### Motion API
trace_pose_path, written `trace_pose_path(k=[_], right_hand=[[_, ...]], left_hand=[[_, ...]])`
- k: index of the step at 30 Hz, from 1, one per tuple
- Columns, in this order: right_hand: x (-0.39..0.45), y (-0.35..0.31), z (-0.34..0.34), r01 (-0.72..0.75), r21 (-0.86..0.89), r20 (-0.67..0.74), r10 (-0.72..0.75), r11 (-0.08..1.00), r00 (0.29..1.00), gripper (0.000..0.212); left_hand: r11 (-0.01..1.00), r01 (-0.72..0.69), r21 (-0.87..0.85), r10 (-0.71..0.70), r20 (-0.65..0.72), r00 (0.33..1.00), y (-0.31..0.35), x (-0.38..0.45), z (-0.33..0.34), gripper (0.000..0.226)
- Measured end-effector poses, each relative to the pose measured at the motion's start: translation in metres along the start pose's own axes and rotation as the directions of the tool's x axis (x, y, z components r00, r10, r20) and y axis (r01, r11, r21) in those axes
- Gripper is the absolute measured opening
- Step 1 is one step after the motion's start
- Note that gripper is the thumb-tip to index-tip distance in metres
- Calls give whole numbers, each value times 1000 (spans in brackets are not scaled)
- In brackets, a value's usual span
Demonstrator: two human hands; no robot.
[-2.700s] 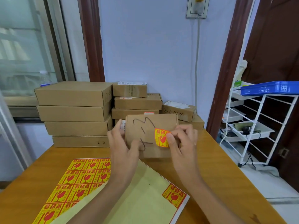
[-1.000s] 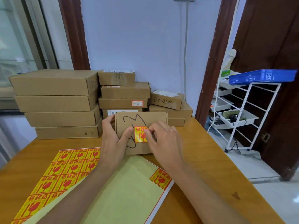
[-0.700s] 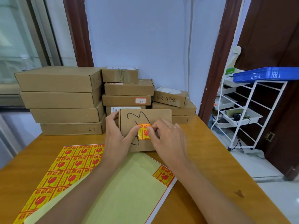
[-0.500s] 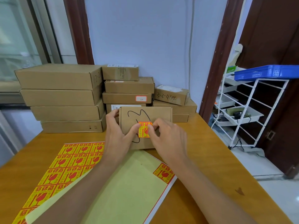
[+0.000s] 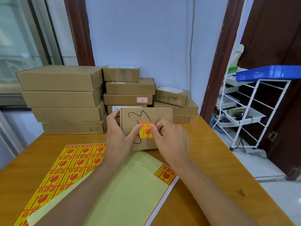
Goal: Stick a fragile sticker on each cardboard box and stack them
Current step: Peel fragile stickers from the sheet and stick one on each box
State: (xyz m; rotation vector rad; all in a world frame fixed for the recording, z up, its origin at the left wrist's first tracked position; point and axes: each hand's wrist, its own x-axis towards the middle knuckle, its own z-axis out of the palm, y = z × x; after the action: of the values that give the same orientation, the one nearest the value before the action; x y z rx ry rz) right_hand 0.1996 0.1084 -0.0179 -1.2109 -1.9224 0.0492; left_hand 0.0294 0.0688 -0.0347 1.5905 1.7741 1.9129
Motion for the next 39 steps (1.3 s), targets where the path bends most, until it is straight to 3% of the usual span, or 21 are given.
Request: trace_pose_path(k=[15,19,21,23,27,30,39], right_hand=[[-1,1,2,21,3,-46,-20,1000,999,29],[1,4,4,-11,-1,-124,10,1000,992,29],[3,7,5,-14,-7,-190,12,1000,982,36],[4,11,7,-37,35,-212,43,999,976,55],[-1,10,8,-104,285,-66,128,953,990,84],[-7,4,13,-116,298,-26,130,947,991,82],[-8,5,16,-36,296,-135,79,954,988,70]], left_hand=[[1000,22,8,-22,12,1000,3,-1,0,82],[1000,22,17,-22,3,1000,0,1,-1,80],[999,25,22,-25,-6,1000,-2,1,-1,79],[999,32,35,-32,-6,999,-2,1,0,79],[997,47,56,-47,0,999,1,0,-1,78],[995,52,83,-51,-23,998,2,-1,-3,78],[985,115,129,-107,-69,992,8,-6,1,77]])
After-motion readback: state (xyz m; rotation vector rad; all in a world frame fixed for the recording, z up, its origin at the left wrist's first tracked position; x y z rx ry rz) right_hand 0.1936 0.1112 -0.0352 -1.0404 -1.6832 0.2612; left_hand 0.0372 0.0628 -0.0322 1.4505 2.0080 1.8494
